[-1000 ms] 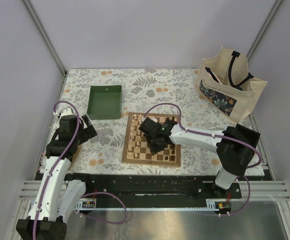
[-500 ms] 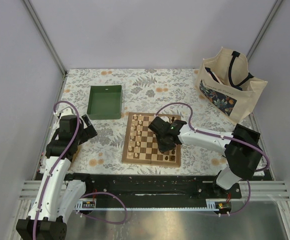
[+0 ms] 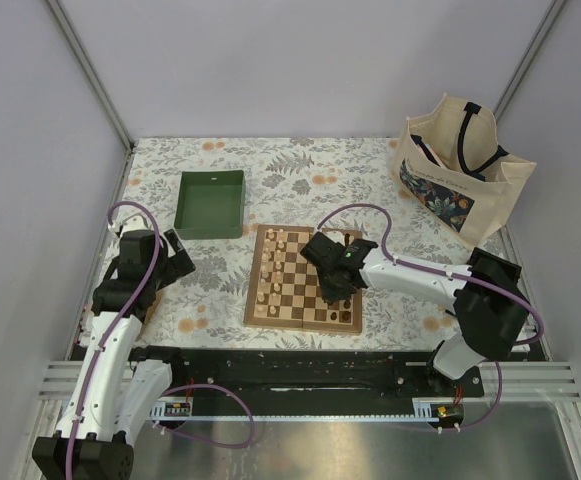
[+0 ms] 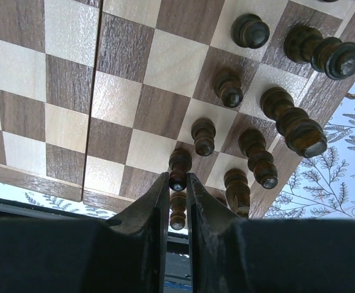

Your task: Set up the chess pieces on the board

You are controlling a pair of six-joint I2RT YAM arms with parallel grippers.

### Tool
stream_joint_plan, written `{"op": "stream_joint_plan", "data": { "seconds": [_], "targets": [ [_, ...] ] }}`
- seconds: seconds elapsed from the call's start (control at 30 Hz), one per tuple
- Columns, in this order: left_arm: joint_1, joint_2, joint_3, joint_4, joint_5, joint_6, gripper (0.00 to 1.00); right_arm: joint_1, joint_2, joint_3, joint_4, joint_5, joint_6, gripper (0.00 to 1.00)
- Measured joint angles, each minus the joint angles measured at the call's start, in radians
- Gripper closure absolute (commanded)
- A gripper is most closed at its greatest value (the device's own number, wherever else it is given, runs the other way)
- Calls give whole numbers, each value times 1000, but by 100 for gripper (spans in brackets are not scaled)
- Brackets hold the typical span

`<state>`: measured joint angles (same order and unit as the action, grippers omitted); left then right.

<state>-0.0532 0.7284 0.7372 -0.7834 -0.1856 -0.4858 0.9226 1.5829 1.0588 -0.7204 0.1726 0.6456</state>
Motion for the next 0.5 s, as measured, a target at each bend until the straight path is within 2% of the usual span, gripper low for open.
{"op": "stream_joint_plan", "data": {
  "seconds": [0.5],
  "targets": [
    [0,0,0,0,3,0,1,-1,-28,-27,-11,2,0,78]
  ]
}}
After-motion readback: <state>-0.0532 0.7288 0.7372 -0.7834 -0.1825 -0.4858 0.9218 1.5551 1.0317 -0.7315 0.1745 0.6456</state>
